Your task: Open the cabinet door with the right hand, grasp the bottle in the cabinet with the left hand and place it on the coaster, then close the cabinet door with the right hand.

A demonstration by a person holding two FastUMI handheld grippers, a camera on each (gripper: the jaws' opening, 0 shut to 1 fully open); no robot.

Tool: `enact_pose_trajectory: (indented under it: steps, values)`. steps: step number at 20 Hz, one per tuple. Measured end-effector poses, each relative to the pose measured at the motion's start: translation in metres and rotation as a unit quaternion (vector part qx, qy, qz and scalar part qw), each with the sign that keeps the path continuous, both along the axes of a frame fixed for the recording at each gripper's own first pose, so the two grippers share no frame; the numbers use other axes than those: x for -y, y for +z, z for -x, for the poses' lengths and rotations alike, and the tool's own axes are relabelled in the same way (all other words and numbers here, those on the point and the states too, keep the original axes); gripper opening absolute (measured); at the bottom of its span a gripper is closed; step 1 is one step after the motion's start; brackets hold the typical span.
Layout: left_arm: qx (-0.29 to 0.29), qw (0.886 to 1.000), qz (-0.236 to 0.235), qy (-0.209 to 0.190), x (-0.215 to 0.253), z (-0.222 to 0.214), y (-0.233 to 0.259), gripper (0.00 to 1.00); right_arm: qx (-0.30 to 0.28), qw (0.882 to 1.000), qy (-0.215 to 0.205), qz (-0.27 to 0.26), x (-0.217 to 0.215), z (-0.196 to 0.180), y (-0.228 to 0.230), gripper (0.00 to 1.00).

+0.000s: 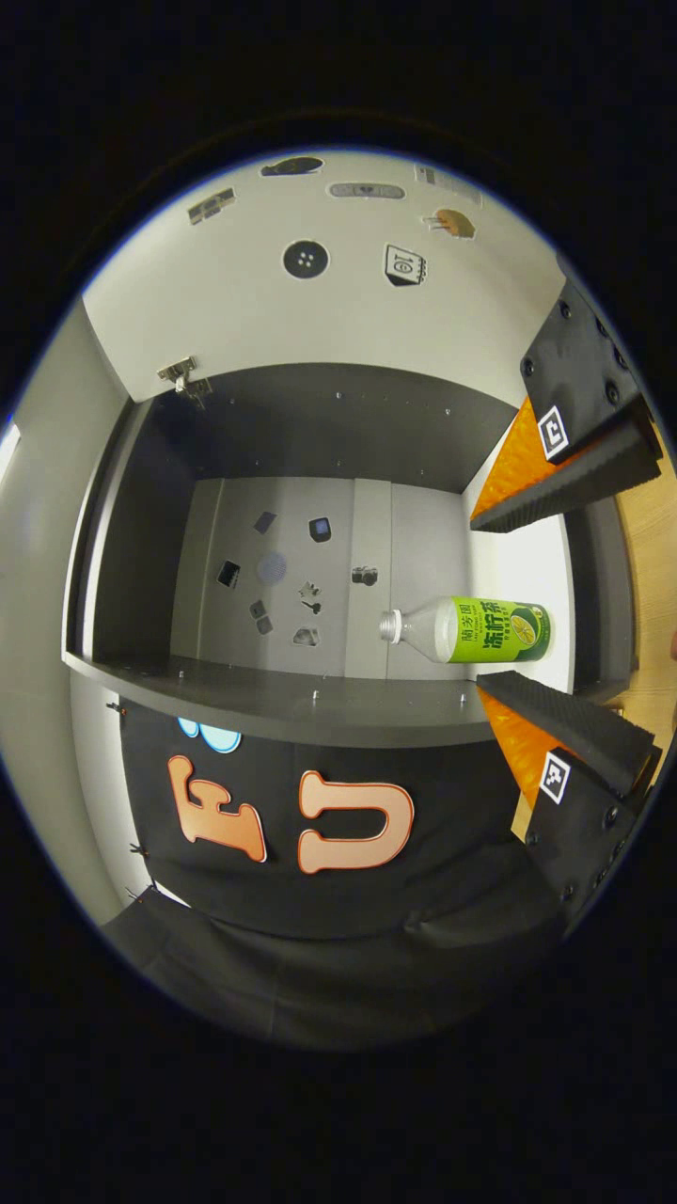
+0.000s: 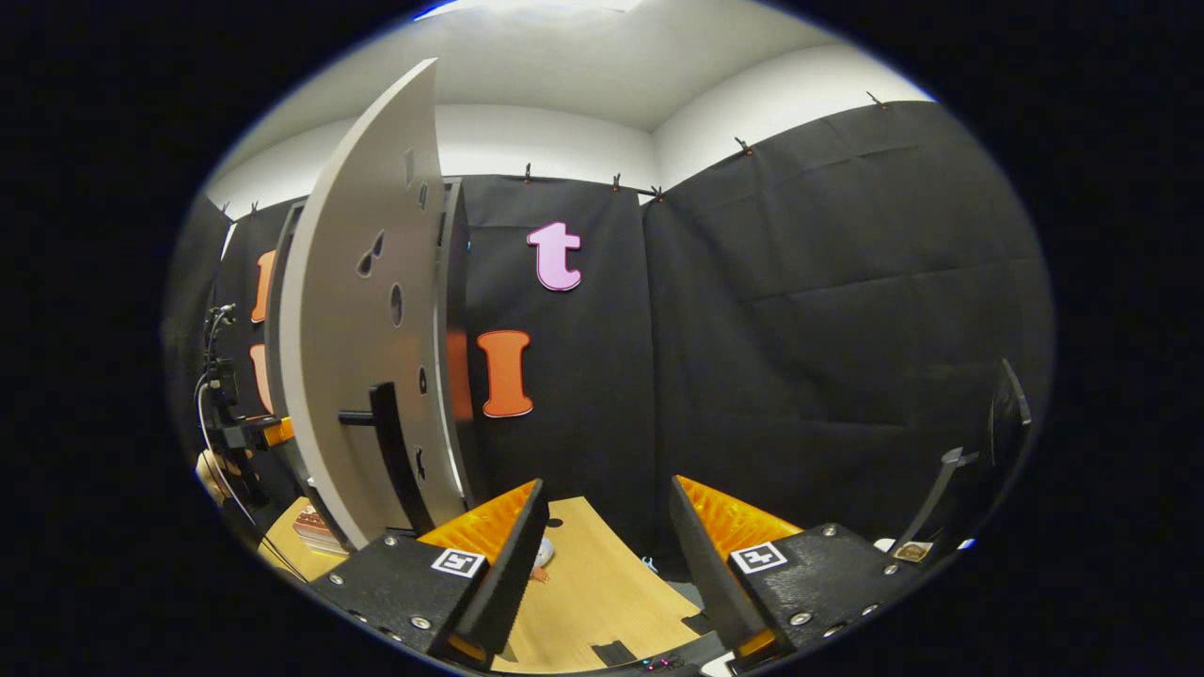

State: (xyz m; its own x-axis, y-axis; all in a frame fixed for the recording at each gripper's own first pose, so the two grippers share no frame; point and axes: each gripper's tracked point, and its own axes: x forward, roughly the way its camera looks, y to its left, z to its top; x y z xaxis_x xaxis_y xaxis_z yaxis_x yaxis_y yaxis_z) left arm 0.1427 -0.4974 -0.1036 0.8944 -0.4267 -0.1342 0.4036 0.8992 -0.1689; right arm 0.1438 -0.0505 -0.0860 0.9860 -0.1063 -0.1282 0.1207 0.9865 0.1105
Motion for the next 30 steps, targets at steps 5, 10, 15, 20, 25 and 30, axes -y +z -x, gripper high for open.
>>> enact_pose_trajectory:
  steps: [5, 10, 15, 20, 25, 30]
  values:
    - [-0.011, 0.999, -0.019, 0.029, 0.015, -0.045, -0.028, 0.97, -0.017, 1.0, -0.02, 0.006, 0.01, -0.008, -0.014, 0.92]
    - [-0.015, 0.999, -0.032, 0.029, 0.027, -0.077, -0.049, 0.94, -0.039, 0.999, -0.034, 0.012, 0.023, -0.021, -0.031, 0.92]
    - [-0.016, 0.998, -0.048, 0.04, 0.03, -0.096, -0.063, 0.97, -0.049, 0.998, -0.032, 0.019, 0.022, -0.026, -0.035, 0.92]
    - [-0.01, 0.996, -0.063, 0.058, 0.027, -0.1, -0.066, 0.95, -0.052, 0.998, -0.034, 0.012, 0.025, -0.028, -0.037, 0.93]
    - [-0.016, 0.998, -0.046, 0.034, 0.033, -0.091, -0.063, 0.82, -0.055, 0.998, -0.038, 0.007, 0.026, -0.029, -0.038, 0.92]
    - [-0.017, 0.999, -0.028, 0.016, 0.032, -0.063, -0.05, 0.8, -0.048, 0.998, -0.029, 0.008, 0.026, -0.028, -0.034, 0.97]
